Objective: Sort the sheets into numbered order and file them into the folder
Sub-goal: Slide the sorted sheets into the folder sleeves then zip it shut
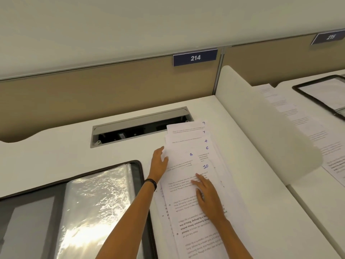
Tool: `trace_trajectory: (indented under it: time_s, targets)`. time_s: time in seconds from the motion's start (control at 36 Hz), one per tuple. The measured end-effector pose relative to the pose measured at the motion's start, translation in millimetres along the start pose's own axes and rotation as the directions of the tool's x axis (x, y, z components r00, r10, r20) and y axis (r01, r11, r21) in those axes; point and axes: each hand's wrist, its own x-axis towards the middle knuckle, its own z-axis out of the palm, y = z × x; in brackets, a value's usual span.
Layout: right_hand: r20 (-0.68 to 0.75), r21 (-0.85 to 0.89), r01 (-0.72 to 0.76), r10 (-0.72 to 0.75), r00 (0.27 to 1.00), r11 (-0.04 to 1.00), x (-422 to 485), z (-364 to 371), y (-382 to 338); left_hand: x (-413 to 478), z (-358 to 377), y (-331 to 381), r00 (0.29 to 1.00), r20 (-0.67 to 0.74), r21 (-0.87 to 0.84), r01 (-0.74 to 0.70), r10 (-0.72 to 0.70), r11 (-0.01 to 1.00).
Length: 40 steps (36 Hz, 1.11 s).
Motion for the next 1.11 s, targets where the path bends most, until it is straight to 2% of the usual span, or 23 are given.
trace_trajectory:
  time_s: [0.17, 0.31, 0.44, 0.53, 0.75, 1.11]
  targets:
    - [-0.003, -0.008, 0.003, -0.003, 1.000, 1.000, -1, 3, 3, 18, 10, 5, 0.992, 0.003, -0.048, 0.125, -0.125, 0.991]
    - [-0.019, -0.017, 0.014, -0.015, 1.000, 1.000, -1, 4, 4, 22, 17, 9, 0.991, -0.078, -0.139, 0.095, -0.107, 0.986]
    - [-0.030, -0.030, 0.023, -0.024, 0.999, 0.999, 0, 6, 4, 25, 22, 7, 0.967, -0.234, -0.132, 0.066, -0.096, 0.989]
    - [-0.042, -0.051, 0.036, -0.039, 0.998, 0.998, -1, 6, 5, 26, 19, 10, 0.957, -0.285, -0.078, 0.026, -0.047, 0.997]
    - [-0.013, -0.124, 0.045, -0.047, 0.999, 0.991, -2, 7, 6, 32, 10, 22, 0.952, -0.295, 0.037, -0.075, 0.083, 0.996]
    - [-0.014, -0.153, 0.031, -0.034, 0.999, 0.988, -7, -5, 13, 41, 11, 65, 0.904, -0.349, 0.014, -0.258, 0.246, 0.966]
